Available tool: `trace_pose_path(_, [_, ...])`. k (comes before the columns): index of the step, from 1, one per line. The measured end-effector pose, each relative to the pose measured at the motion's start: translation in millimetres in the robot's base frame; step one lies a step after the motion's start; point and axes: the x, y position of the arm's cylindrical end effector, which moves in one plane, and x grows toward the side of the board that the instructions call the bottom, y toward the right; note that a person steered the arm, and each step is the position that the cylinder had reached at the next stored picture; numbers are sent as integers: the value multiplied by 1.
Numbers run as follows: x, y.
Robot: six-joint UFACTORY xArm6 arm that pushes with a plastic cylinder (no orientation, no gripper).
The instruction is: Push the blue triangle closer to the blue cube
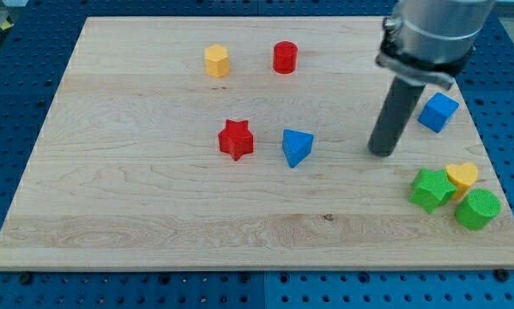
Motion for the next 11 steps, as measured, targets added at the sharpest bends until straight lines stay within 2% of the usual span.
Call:
trace_pose_path(1, [32,-34])
trace_pose_path(2, [39,-100])
trace_pose_path(3, [20,-152])
trace_pose_path(4, [11,-155])
trace_pose_path(7, [-2,-70])
trace_pose_path(9, [-28,-62])
trace_pose_path(11, [-42,-15])
